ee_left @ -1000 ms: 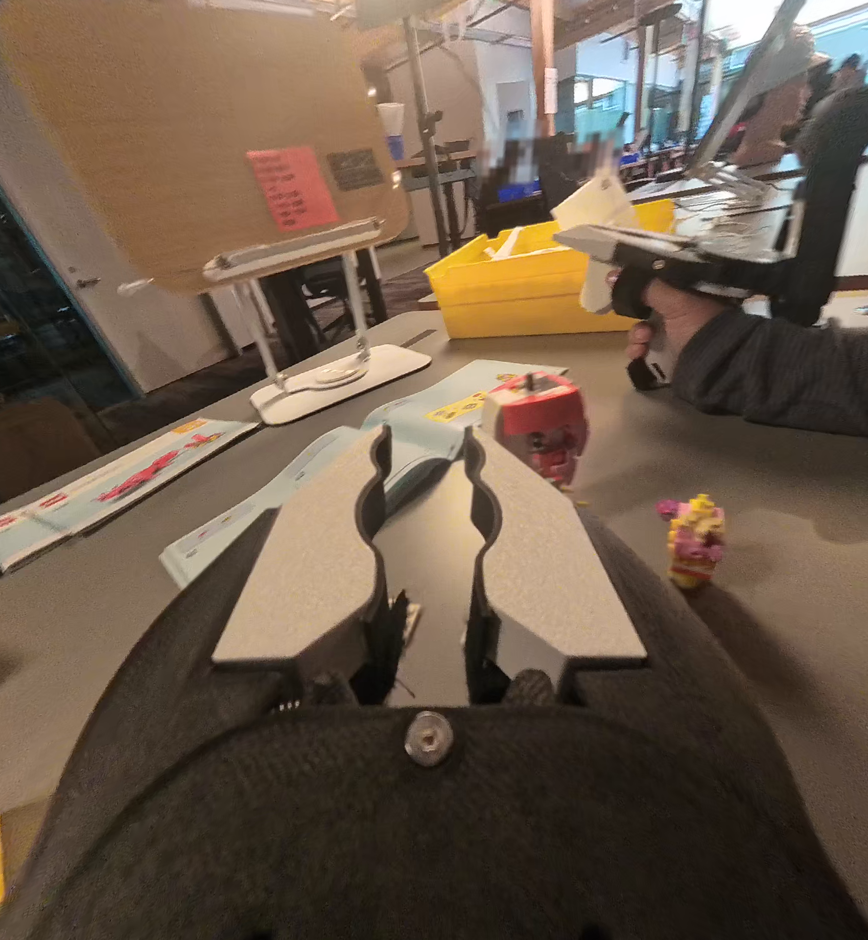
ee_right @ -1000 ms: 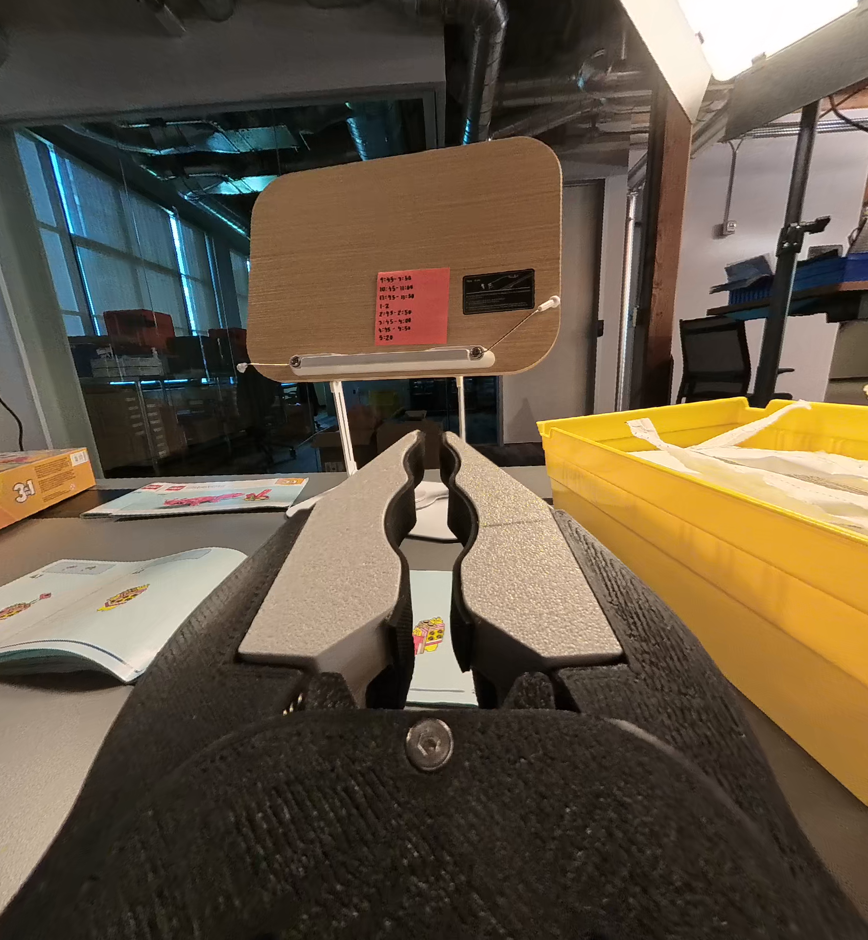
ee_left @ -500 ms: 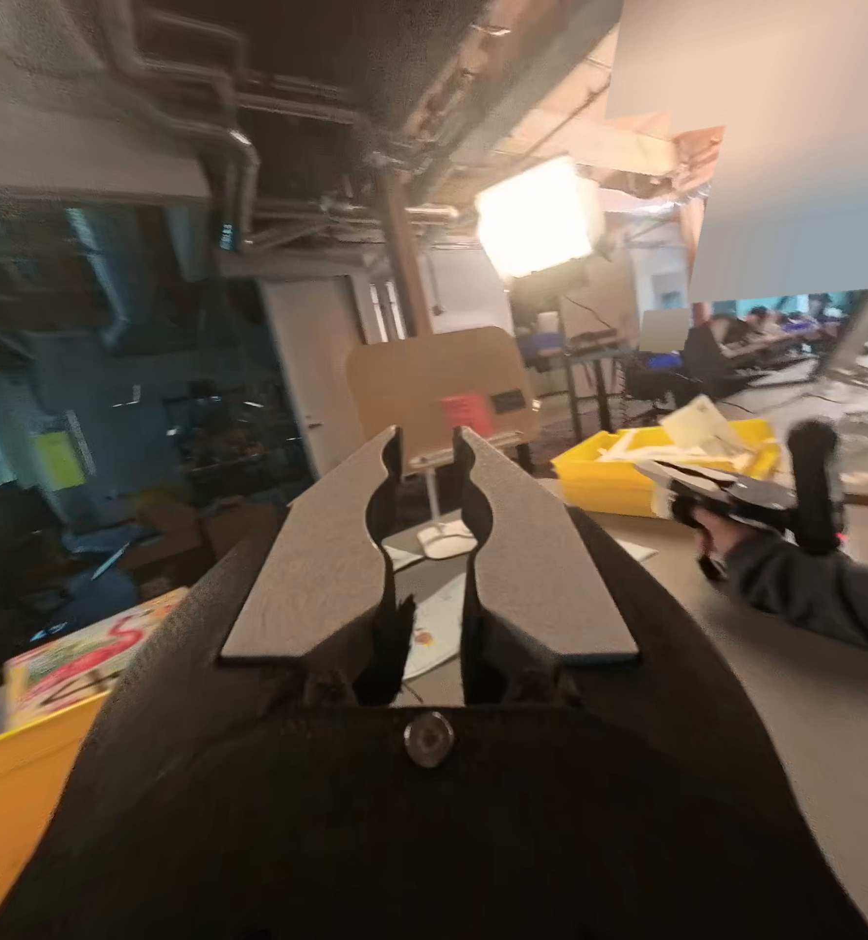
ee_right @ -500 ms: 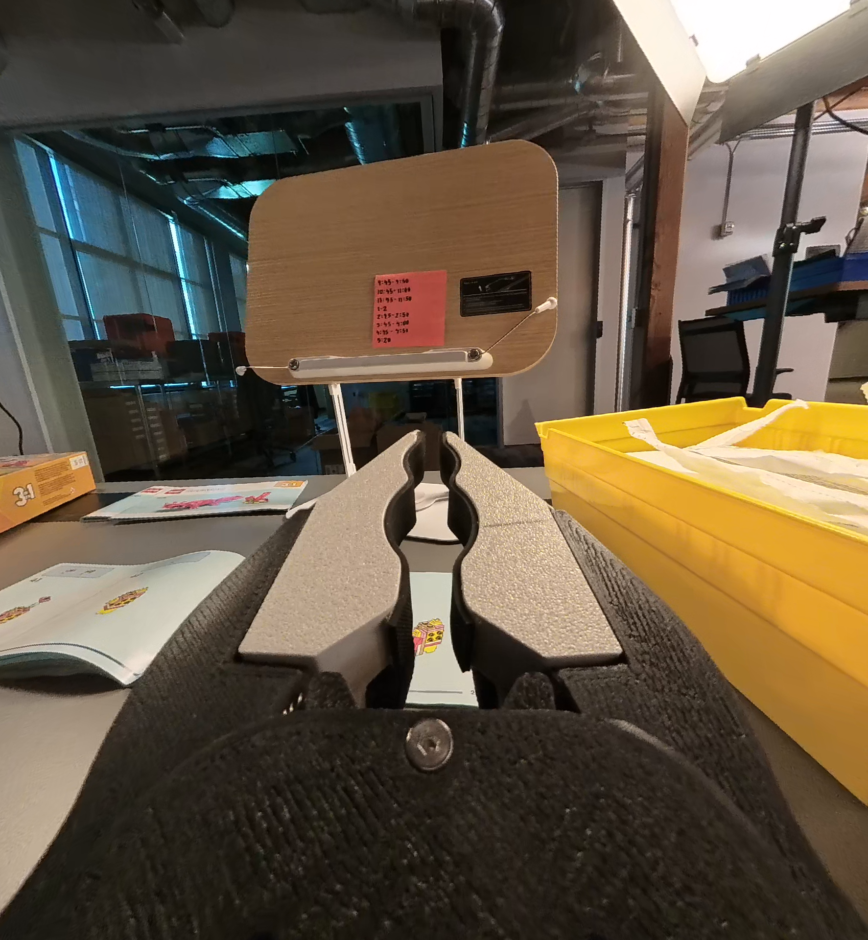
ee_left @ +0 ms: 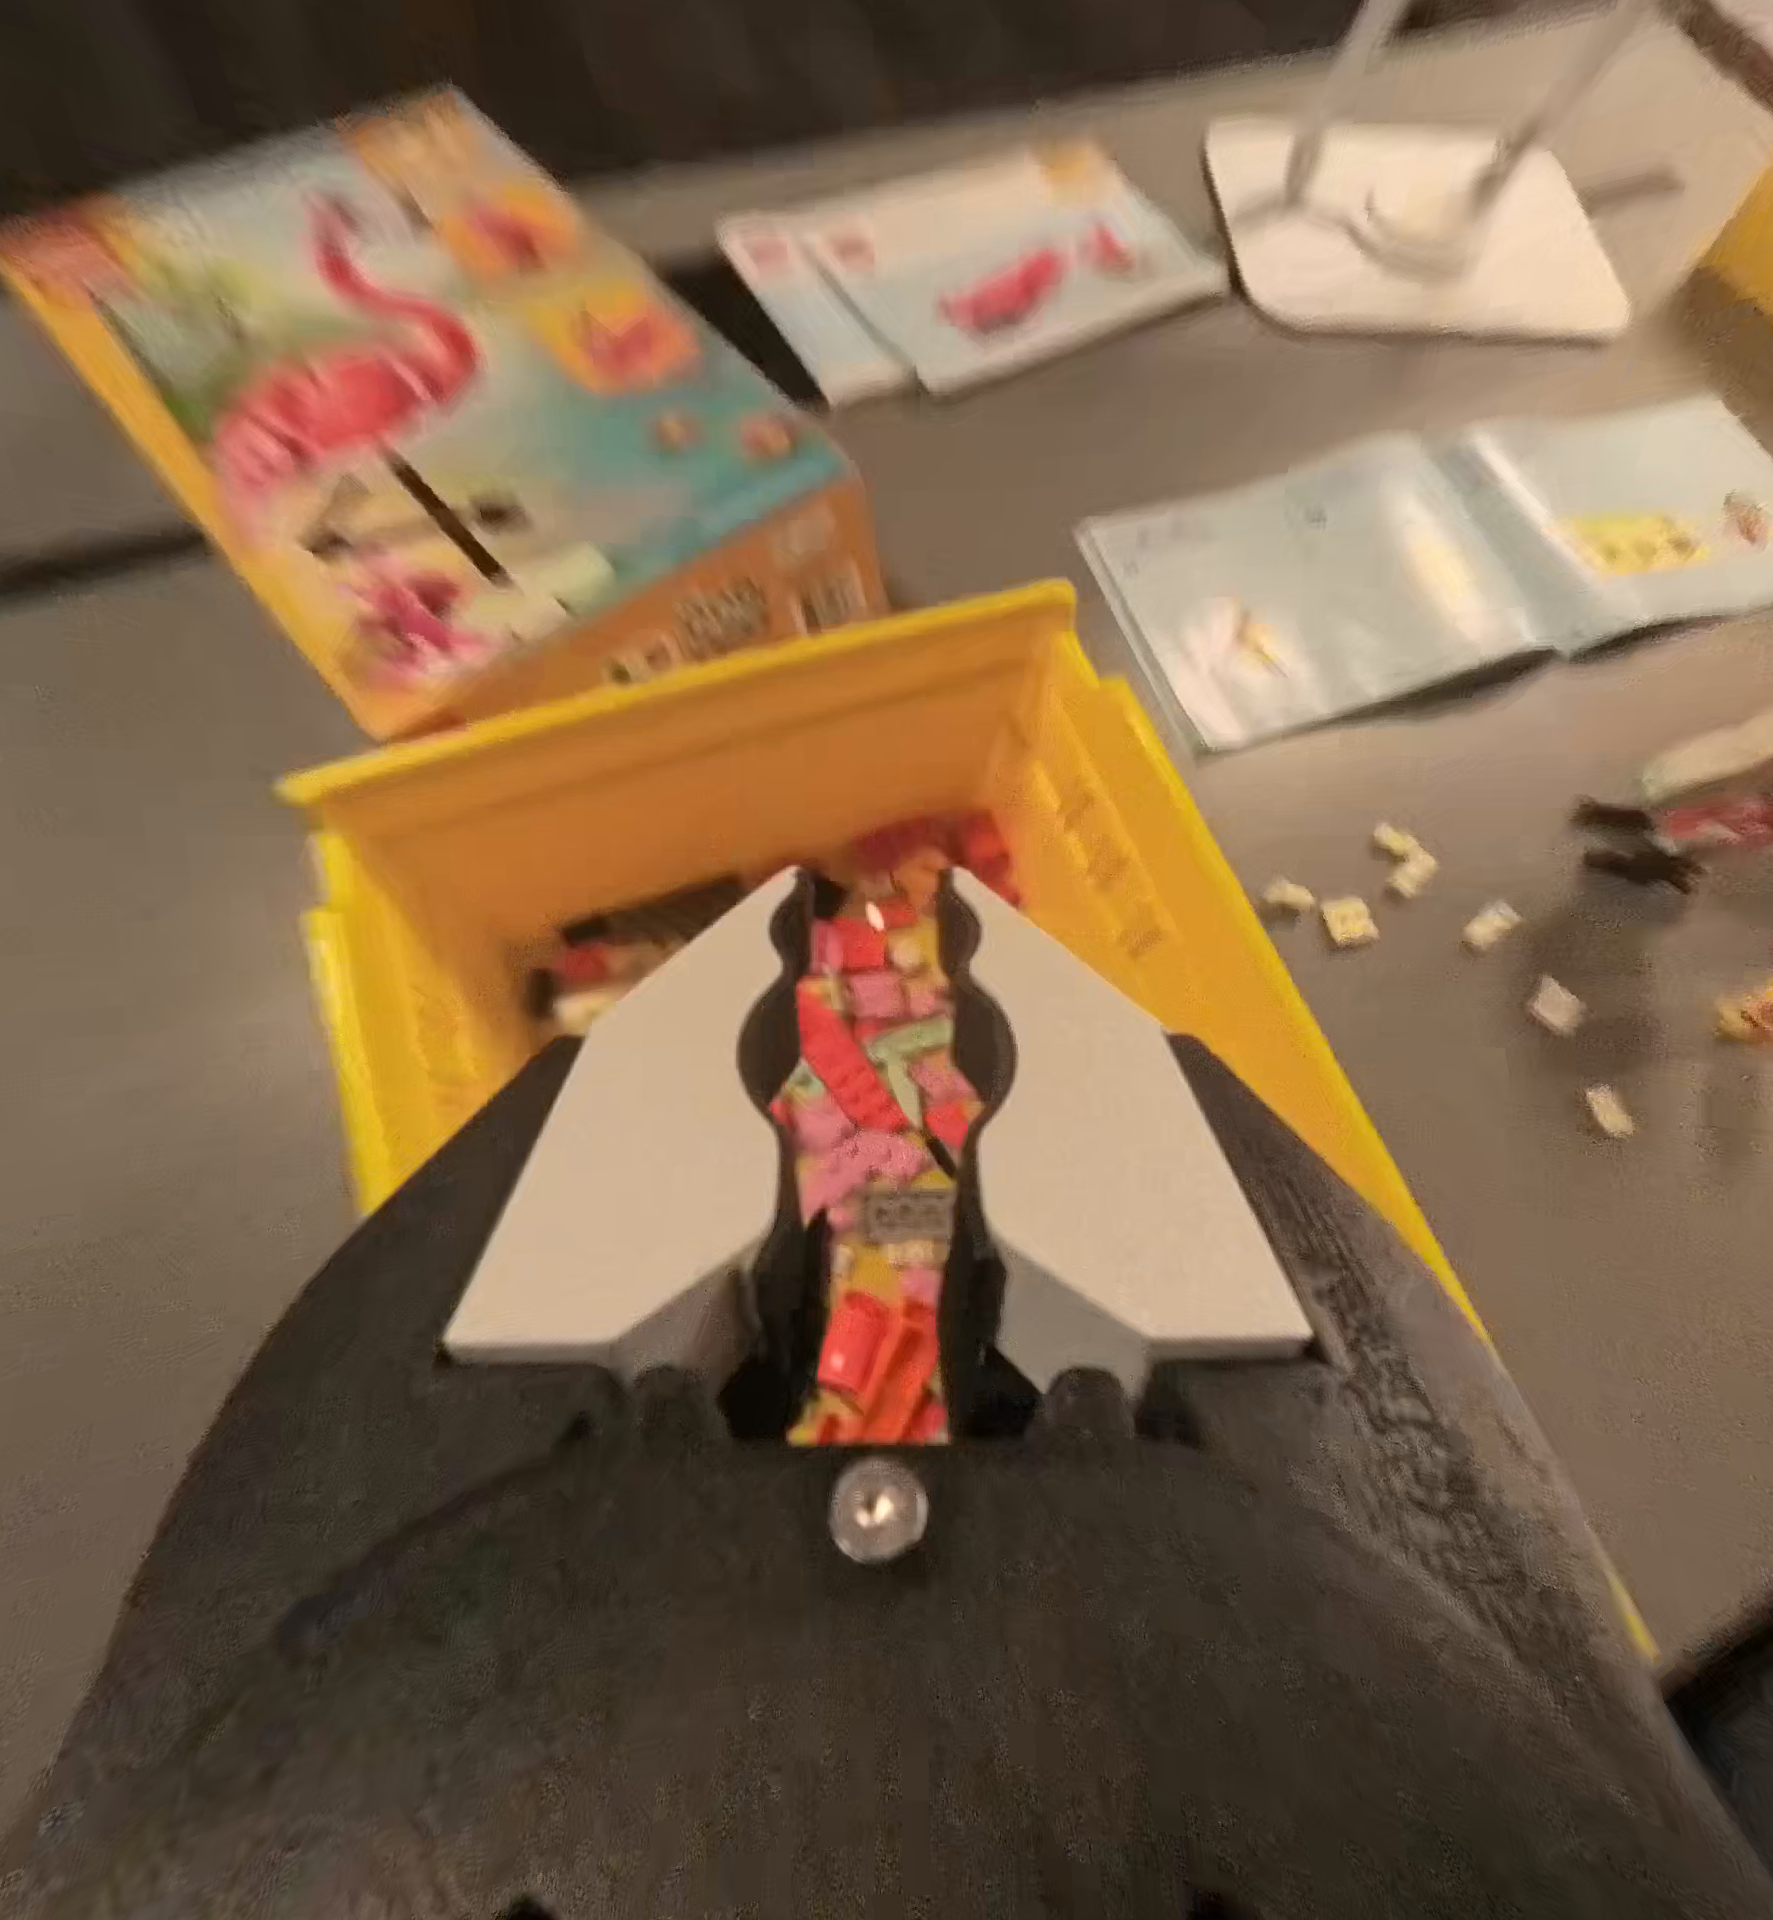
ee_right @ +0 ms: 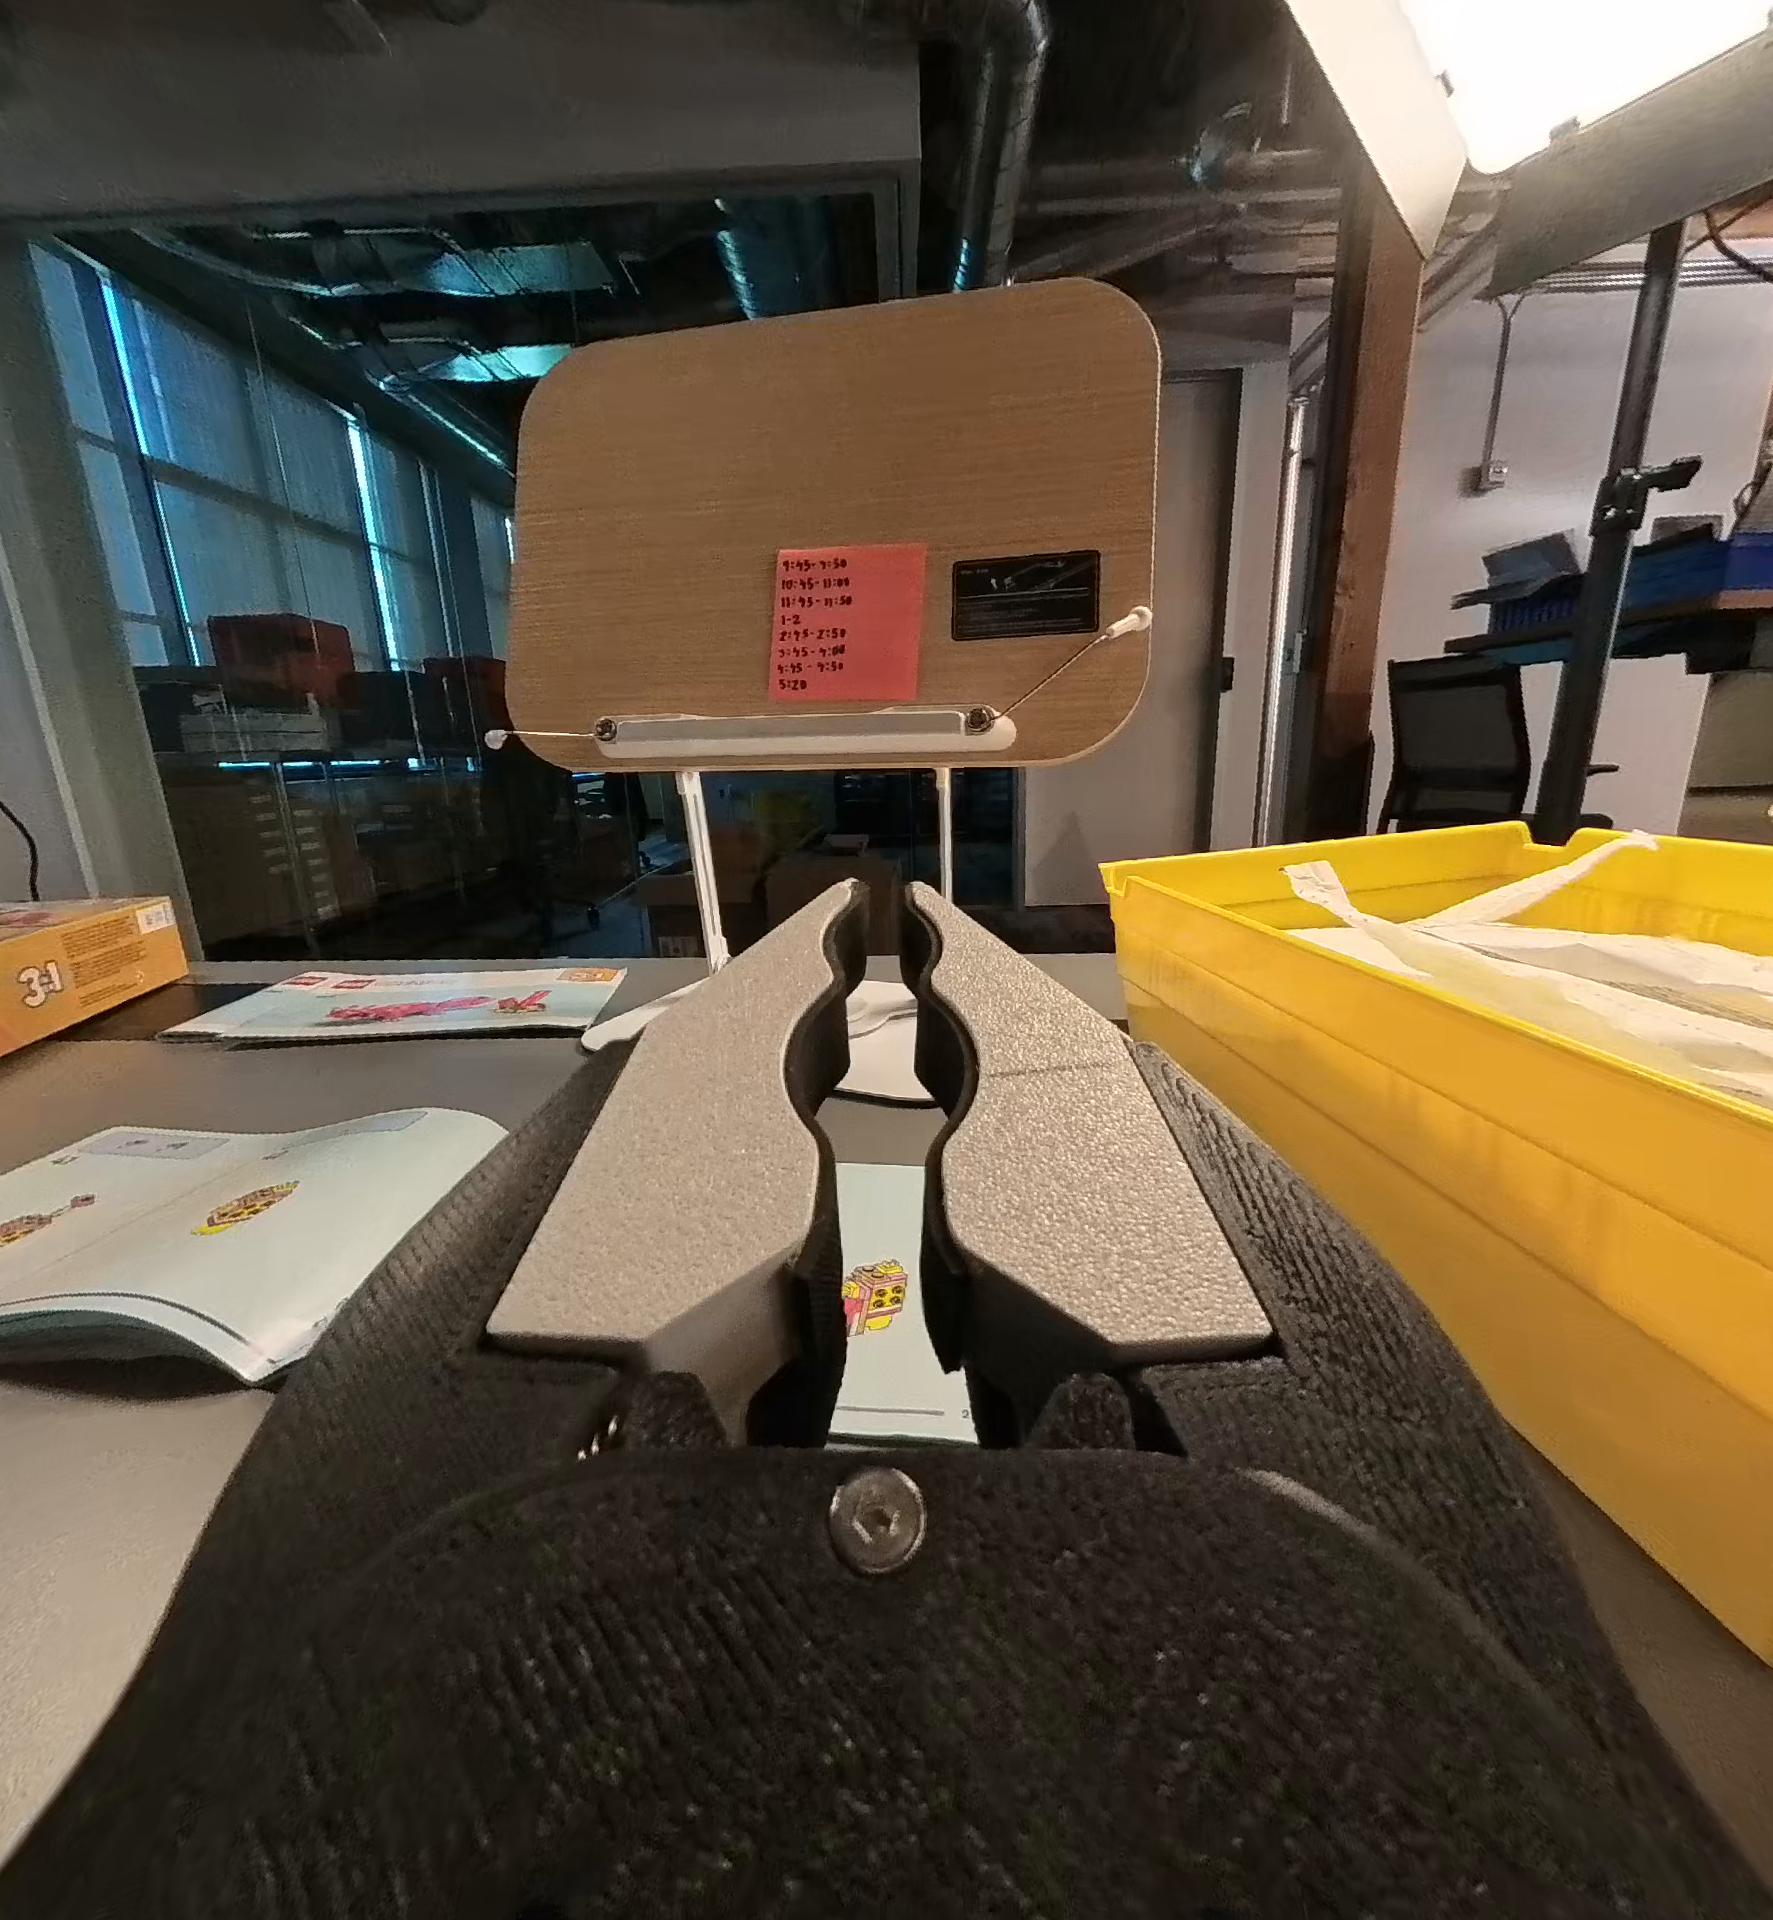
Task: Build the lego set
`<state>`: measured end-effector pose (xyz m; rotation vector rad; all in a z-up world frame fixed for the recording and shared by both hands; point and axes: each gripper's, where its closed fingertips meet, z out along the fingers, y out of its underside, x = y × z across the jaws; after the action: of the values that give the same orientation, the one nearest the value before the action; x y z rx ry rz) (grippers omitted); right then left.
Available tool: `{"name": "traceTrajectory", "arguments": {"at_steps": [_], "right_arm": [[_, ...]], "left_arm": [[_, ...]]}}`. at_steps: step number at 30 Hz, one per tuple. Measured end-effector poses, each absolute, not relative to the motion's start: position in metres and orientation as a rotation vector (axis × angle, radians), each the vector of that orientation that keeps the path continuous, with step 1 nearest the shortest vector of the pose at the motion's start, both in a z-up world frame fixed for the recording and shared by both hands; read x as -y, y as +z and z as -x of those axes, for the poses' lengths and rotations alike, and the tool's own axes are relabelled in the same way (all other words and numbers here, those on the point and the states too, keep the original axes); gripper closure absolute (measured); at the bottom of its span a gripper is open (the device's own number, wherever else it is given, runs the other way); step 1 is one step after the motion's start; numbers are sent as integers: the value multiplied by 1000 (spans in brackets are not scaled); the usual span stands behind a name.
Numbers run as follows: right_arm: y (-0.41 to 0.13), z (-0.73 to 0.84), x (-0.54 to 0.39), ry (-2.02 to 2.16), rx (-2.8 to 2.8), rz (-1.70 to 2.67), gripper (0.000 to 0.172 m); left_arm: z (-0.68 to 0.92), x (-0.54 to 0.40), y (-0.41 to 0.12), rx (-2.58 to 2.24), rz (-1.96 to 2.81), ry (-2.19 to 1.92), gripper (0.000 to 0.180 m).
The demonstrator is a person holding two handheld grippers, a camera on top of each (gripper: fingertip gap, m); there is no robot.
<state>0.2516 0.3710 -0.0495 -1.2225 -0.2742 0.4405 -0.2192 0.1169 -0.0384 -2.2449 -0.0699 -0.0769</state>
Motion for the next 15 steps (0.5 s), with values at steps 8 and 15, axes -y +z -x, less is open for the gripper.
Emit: {"name": "traceTrajectory", "arguments": {"at_steps": [8,15], "right_arm": [[-50,-233,-365,361,402,1205,169],[-50,-233,-365,365,400,1205,169]], "left_arm": [[220,-131,-108,182,2625,-350,161],[215,-96,-139,136,2860,-284,157]]}}
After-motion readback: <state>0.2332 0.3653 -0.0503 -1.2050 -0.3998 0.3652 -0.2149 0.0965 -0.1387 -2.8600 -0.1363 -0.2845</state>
